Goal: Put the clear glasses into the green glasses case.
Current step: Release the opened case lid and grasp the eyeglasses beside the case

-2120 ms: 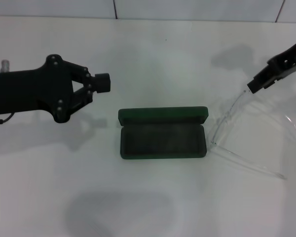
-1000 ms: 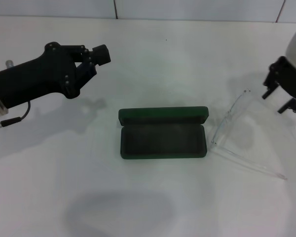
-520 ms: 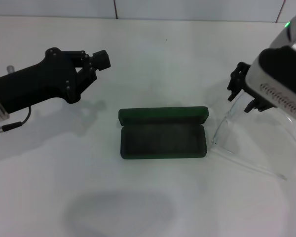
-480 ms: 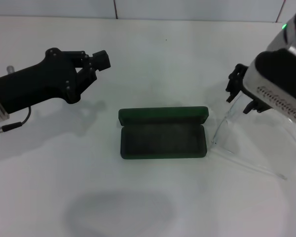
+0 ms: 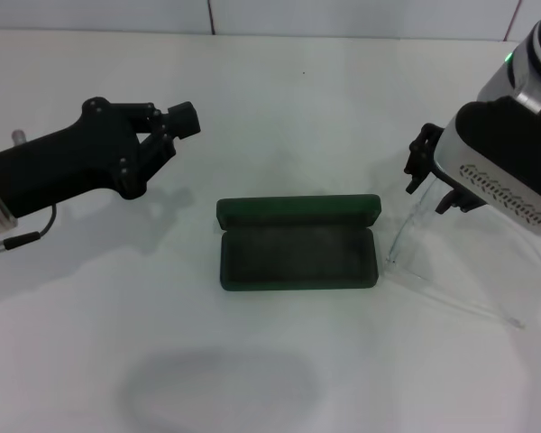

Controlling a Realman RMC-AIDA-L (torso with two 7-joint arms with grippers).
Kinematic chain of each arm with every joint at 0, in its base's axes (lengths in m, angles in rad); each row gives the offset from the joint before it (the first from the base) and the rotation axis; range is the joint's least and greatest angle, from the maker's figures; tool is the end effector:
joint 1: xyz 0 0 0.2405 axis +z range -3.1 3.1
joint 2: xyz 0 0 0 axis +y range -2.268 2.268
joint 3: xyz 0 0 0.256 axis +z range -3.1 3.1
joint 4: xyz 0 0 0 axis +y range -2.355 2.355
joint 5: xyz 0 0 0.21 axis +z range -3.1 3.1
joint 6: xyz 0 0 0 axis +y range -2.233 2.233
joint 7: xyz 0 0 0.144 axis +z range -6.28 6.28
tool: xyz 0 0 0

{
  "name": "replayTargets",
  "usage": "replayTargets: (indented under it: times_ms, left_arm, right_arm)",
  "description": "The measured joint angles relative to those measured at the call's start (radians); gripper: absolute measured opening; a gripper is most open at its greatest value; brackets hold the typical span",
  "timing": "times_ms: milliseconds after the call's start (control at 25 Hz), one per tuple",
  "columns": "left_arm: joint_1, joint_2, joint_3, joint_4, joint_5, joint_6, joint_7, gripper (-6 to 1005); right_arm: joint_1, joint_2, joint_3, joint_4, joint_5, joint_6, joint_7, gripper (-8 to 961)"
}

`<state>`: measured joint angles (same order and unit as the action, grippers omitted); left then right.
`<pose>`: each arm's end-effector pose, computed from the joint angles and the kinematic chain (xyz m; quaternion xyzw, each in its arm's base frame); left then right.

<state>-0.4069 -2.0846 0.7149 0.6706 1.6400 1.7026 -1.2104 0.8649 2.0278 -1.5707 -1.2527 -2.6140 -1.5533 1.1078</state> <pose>-0.2537 0.3057 0.0298 -0.8903 -0.1388 -0.3924 0.1846 0.1117 0.3823 -0.0190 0.8151 0.4938 0.3004 0.0405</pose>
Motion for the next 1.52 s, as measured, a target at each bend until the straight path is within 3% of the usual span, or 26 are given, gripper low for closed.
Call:
replayTargets:
  times_ms: [1520]
  left_arm:
    - [0.013,0.001,0.003,-0.039,0.005,-0.020,0.051,28]
  right_arm:
    - [0.077,0.000,-0.044,0.226,0.058,0.128,0.000,359]
